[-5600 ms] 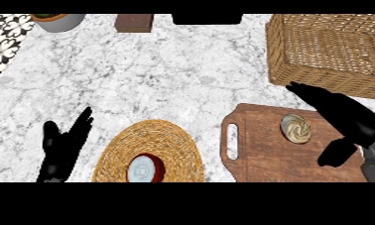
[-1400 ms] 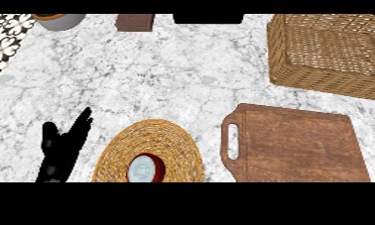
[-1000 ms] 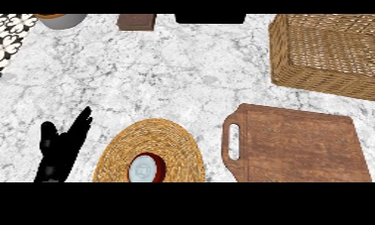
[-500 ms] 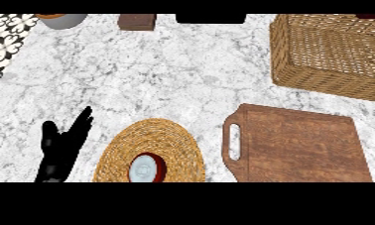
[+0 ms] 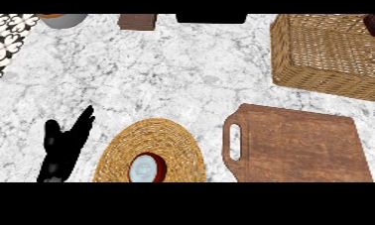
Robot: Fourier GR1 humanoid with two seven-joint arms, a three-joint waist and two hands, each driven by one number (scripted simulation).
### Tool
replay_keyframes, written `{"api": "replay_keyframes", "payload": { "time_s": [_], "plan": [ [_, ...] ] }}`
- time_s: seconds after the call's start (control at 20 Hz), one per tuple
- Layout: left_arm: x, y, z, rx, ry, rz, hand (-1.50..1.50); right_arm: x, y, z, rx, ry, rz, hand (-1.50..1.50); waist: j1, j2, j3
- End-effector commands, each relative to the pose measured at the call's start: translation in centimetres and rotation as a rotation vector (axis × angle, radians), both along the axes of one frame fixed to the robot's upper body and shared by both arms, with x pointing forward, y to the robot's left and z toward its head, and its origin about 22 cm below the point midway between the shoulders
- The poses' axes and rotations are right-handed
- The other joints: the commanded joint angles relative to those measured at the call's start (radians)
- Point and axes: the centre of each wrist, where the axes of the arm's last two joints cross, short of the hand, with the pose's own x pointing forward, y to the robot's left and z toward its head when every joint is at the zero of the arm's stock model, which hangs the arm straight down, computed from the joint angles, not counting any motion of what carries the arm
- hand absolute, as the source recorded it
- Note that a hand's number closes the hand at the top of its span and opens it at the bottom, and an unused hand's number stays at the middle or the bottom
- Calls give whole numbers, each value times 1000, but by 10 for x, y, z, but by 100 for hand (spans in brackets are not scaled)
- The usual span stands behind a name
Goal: Pick the cupcake from the cutting board and place it in the basket
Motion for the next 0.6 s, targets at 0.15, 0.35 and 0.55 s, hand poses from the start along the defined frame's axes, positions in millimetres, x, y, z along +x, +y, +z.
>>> {"api": "replay_keyframes", "payload": {
  "time_s": [0.15, 0.35, 0.55],
  "plan": [
    [-3, 4, -10, 0, 71, 17, 0, -11, -27, -23, -159, 95, 13, -150, -1, 5, -7],
    [-13, 3, -16, -11, 84, 10, 0, -16, -44, -8, -164, 50, 3, -150, 1, 5, -7],
    [-8, 2, -11, -9, 80, 31, 0, -26, -62, -5, -119, -25, -8, -150, 0, 5, -7]
  ]
}}
